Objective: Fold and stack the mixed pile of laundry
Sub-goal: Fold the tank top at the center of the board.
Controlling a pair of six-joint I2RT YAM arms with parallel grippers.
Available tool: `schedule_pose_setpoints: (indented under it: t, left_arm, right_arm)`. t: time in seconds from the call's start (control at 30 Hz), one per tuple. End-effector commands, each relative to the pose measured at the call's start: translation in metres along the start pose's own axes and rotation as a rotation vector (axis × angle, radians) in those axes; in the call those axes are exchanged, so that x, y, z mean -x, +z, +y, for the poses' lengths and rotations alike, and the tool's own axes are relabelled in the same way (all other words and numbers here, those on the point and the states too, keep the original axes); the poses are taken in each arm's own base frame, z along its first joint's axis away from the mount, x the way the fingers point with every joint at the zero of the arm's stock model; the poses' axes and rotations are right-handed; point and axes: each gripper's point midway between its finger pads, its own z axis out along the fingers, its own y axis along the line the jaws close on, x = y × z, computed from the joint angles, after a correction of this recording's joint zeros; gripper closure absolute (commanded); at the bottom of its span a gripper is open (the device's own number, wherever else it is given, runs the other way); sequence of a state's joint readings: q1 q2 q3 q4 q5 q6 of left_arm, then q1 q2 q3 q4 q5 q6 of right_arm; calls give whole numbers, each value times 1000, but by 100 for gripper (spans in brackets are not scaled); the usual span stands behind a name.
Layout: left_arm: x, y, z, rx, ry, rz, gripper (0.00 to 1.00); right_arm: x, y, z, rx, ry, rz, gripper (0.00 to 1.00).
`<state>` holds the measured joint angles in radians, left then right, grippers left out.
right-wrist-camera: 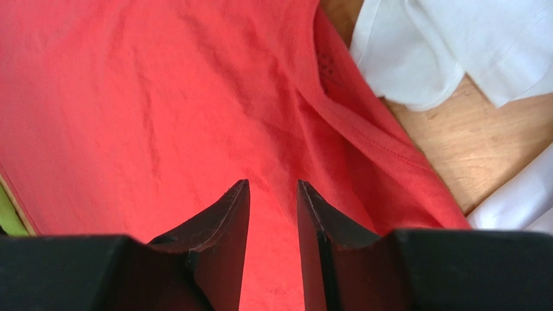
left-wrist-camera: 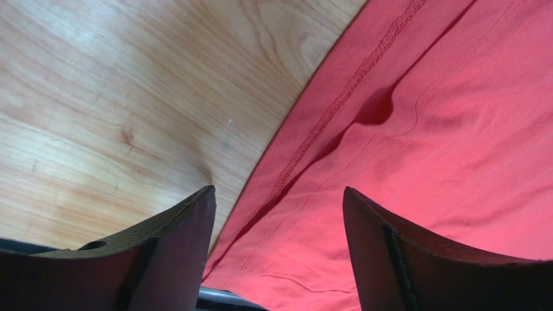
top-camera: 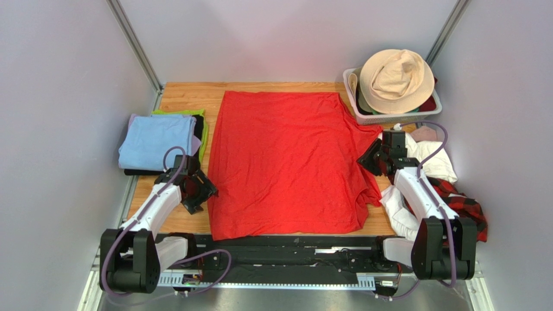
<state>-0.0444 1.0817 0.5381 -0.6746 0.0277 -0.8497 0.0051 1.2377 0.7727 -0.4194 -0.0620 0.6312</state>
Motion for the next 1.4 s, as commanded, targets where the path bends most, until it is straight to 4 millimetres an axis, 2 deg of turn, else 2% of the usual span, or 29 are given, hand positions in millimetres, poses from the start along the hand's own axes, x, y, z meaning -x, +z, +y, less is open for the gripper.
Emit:
schedule_pose_setpoints:
  t: [0.0,0.33,0.5,0.67,0.73,0.77,0.83,0.9,0.97,1.03,1.13,1.37]
  left_arm:
    - [13,1,-21,-74,34,-24,25]
    - [7,16,-23,-69,53,1,29]
    - [8,19,-23,-41,64,-3,42]
    - [12,24,-21,-1,78,10,47]
    - [15,26,-21,27,86,15,60]
    - [14,26,-18,43,92,26,60]
    - [23,26,-14,87,101,-4,76]
    - [28,23,-8,122,91,-17,100]
    - [32,23,-7,121,81,-19,100]
    - [37,21,-7,123,75,-31,100]
    - [47,18,-4,134,58,-56,100]
    - [73,14,0,121,8,-96,100]
  right_arm:
    - [0,-15,18,86,-23,-37,64]
    - [-3,-21,16,79,-51,-40,64]
    - [-6,-23,12,72,-50,-42,64]
    - [-7,-27,9,67,-44,-52,64]
    - [-7,-30,9,69,-43,-56,64]
    - [-7,-31,9,71,-43,-58,64]
    - [-9,-30,9,74,-43,-50,64]
    - [-15,-28,8,73,-42,-27,64]
    - [-23,-26,-1,39,-24,4,63]
    - [-26,-27,-17,-45,-1,1,62]
    - [-29,-31,-31,-102,8,-9,61]
    - [-50,-31,-42,-104,-1,44,61]
